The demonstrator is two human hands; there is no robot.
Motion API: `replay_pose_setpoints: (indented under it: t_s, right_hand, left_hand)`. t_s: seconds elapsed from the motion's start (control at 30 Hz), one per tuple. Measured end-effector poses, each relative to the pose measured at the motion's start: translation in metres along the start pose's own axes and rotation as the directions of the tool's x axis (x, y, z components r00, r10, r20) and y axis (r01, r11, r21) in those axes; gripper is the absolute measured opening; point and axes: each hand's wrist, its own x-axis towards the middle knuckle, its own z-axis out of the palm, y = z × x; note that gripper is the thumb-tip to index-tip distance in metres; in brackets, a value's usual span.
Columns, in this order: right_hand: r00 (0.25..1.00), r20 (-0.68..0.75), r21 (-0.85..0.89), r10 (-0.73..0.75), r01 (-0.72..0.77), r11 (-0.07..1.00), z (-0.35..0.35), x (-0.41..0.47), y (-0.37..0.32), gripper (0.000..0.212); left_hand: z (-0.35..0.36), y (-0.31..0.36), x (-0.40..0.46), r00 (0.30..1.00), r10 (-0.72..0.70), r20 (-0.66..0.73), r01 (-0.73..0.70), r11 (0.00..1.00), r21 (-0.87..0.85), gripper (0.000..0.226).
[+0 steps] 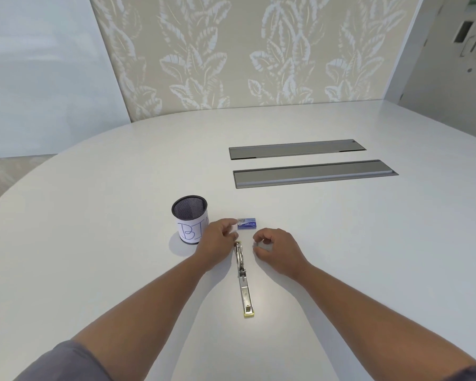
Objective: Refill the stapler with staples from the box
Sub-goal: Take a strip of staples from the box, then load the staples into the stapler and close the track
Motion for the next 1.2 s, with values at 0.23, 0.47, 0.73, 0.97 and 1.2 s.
replay_pose_setpoints:
  t_s: [0.23,0.47,0.73,0.97,1.2]
  right_hand:
    - [0.998,-0.052,0.174,0.035,-0.025,0.984,0.003,-0.014,-0.008,0.012]
    - [0.995,-0.094,0.291,-0.013,0.04,0.956,0.006,-0.021,-0.03,0.022]
    - [0.994,-0.096,0.241,-0.048,0.069,0.968,0.007,-0.024,-0.037,0.021]
    - [0.998,-0.069,0.276,-0.007,0.026,0.961,0.018,-0.038,-0.027,0.016]
    - [1.0,-0.012,0.163,-0.023,0.024,0.986,0.027,-0.044,-0.027,0.01]
  left_hand:
    - [-0.008,0.005,-0.014,0.999,0.002,-0.052,-0.002,1.0,0.007,0.029]
    - [-0.011,0.024,-0.023,0.995,0.015,0.1,-0.009,0.998,-0.057,0.016]
    - [-0.019,0.031,-0.028,0.969,-0.161,0.19,0.206,0.946,-0.252,0.017]
    - [-0.019,0.024,-0.032,0.98,-0.13,0.152,0.162,0.961,-0.225,0.016]
    - [-0.018,0.02,-0.032,0.984,-0.098,0.146,0.108,0.992,-0.063,0.01]
